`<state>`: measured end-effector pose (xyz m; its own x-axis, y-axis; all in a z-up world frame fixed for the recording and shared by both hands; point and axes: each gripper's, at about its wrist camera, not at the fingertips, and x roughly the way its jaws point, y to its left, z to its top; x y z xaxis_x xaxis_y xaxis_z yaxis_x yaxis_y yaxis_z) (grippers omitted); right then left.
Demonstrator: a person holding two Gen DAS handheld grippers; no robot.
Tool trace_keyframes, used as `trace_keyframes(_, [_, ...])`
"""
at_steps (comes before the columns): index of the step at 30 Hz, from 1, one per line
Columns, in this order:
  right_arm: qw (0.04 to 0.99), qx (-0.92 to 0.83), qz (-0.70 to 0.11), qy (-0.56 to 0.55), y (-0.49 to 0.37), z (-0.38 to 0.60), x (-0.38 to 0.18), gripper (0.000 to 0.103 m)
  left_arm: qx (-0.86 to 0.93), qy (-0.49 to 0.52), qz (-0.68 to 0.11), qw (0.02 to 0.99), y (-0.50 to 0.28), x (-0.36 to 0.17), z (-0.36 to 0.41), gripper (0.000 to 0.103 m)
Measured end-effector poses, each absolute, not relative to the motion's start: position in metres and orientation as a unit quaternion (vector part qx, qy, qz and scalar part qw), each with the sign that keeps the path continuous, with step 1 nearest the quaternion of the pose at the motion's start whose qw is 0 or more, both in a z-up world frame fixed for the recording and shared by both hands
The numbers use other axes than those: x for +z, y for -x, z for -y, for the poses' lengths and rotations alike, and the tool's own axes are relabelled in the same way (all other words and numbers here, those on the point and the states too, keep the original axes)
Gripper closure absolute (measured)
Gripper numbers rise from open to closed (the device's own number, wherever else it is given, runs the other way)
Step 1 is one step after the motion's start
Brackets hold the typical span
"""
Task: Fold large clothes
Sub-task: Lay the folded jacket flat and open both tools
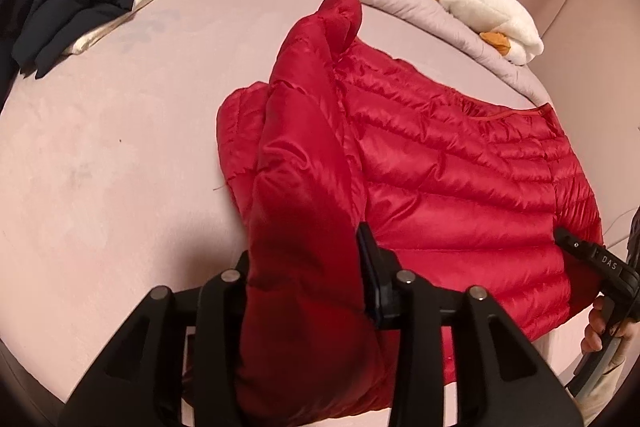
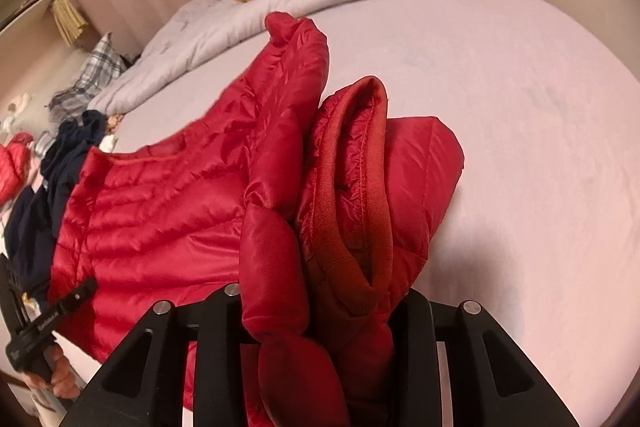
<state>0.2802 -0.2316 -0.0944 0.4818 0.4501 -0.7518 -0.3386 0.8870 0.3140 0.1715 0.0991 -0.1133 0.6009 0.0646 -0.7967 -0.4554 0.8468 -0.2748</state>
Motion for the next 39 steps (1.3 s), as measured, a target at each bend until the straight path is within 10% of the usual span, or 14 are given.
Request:
trace_keyframes(11, [0.854,0.198,-0.476,-0.074,-0.274,0.257,-0.097,0.037,0.172,0.225,-0.433,0.856,-0.155,-0.113,-0.097,0.037])
trace_keyframes(18, [0.876,0.158,-0.454,-0.052,-0.259,0.265,-0.079,0.035,0.171,0.226,-0.411,0.867,-0.135,-0.088,-0.088,0.025])
trace_keyframes(39, [0.951,0.230,-0.208,-0.015,-0.115,0.248,0.024,0.001,0.114,0.183,-0.300,0.929,-0.052,0.002,-0.021,0.000])
